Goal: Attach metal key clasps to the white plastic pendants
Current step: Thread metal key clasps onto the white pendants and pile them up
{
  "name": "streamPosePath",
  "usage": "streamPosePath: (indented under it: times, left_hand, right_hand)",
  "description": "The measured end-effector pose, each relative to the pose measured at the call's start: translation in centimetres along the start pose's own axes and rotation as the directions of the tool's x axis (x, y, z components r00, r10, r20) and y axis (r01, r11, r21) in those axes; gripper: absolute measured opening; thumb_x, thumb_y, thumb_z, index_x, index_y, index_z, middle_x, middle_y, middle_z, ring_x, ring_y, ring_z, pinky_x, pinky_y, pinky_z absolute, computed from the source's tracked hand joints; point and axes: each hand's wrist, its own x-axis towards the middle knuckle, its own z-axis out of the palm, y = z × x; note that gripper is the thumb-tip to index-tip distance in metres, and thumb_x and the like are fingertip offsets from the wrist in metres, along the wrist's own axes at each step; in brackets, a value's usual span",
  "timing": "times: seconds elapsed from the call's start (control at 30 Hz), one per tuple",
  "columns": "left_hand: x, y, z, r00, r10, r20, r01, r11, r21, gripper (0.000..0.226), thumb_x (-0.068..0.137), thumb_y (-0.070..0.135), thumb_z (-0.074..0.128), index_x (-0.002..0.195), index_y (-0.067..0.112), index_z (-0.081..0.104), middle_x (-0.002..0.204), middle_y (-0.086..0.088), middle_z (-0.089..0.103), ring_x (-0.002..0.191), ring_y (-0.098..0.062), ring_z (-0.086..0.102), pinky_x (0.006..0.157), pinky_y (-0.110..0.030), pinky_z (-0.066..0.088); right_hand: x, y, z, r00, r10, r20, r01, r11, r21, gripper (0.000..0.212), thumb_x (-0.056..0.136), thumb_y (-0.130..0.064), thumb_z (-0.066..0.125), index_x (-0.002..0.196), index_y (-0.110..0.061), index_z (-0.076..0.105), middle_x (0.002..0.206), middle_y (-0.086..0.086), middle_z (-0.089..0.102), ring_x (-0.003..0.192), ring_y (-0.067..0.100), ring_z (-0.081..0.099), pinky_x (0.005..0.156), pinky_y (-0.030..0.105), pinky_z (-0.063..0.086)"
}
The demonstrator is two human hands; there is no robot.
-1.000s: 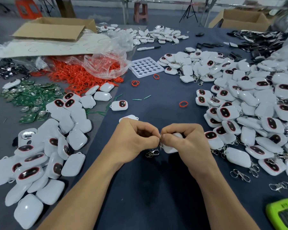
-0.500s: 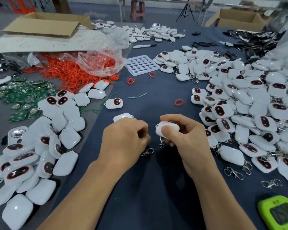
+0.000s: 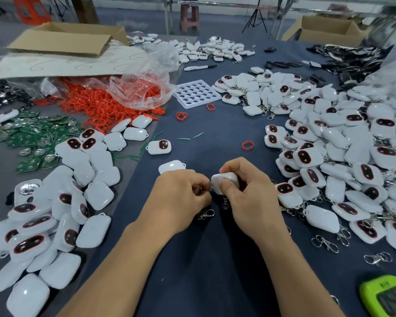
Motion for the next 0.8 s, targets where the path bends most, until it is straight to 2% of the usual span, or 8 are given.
streamPosePath:
  times: [0.1,0.27,0.37,0.47,0.67,0.8]
  left_hand:
    - [-0.10,0.00,0.10,1.000,0.011,0.003,-0.011,1.000,0.012,0.030,0.082,0.023,0.070,0.063,0.044,0.059,0.070,0.024,0.055,0.066,-0.008,0.050,0.057,-0.021,0.040]
    - [0.04,0.13,0.14,1.000,0.028,0.005,-0.028,1.000,0.008,0.022,0.081,0.020,0.071,0.066,0.034,0.063,0.069,0.022,0.054,0.065,-0.010,0.049,0.055,-0.023,0.038]
    - [0.01,0.03,0.09,0.999,0.034,0.015,-0.034,0.999,0.010,0.014,0.081,0.020,0.071,0.073,0.032,0.069,0.071,0.021,0.056,0.069,-0.011,0.051,0.057,-0.024,0.040]
    - [-0.05,0.01,0.19,0.999,0.040,0.009,-0.040,0.999,0.008,0.017,0.081,0.020,0.071,0.074,0.036,0.070,0.069,0.018,0.056,0.069,-0.009,0.051,0.055,-0.019,0.038]
    - [-0.27,0.38,0.26,0.999,0.051,-0.020,-0.048,0.992,0.119,0.009,0.084,0.024,0.068,0.080,0.029,0.074,0.066,0.007,0.054,0.066,-0.014,0.053,0.063,-0.035,0.048]
    - [-0.44,0.56,0.49,0.995,0.071,-0.067,-0.057,0.979,0.195,0.008,0.086,0.028,0.067,0.082,0.029,0.074,0.064,0.008,0.050,0.066,-0.013,0.050,0.059,-0.030,0.043]
  right_hand:
    - [0.05,0.22,0.03,1.000,-0.002,0.029,0.003,0.999,-0.042,0.019,0.096,-0.015,0.064,0.091,-0.034,0.062,0.083,-0.013,0.067,0.071,0.008,0.056,0.060,0.016,0.043]
    - [-0.07,-0.02,0.12,0.999,-0.009,-0.039,0.009,1.000,-0.004,0.024,0.096,-0.012,0.062,0.091,-0.035,0.061,0.089,-0.016,0.067,0.077,0.005,0.060,0.064,0.011,0.043]
    - [0.04,0.04,0.07,1.000,-0.006,-0.004,0.006,1.000,-0.024,0.022,0.097,-0.013,0.062,0.093,-0.035,0.061,0.086,-0.016,0.066,0.075,0.006,0.057,0.063,0.013,0.042]
    - [0.08,0.13,-0.10,1.000,-0.004,0.009,0.005,0.999,-0.036,0.021,0.097,-0.013,0.063,0.093,-0.034,0.061,0.083,-0.016,0.065,0.068,0.004,0.054,0.060,0.012,0.040]
    - [0.01,-0.16,-0.11,0.999,0.018,0.039,-0.016,0.998,-0.065,0.020,0.097,-0.014,0.065,0.089,-0.032,0.062,0.078,-0.014,0.063,0.066,0.003,0.052,0.057,0.011,0.039]
    - [-0.01,-0.32,-0.35,0.997,0.037,0.066,-0.034,0.999,-0.039,0.020,0.096,-0.011,0.065,0.088,-0.030,0.063,0.071,-0.011,0.062,0.058,0.004,0.051,0.053,0.012,0.038]
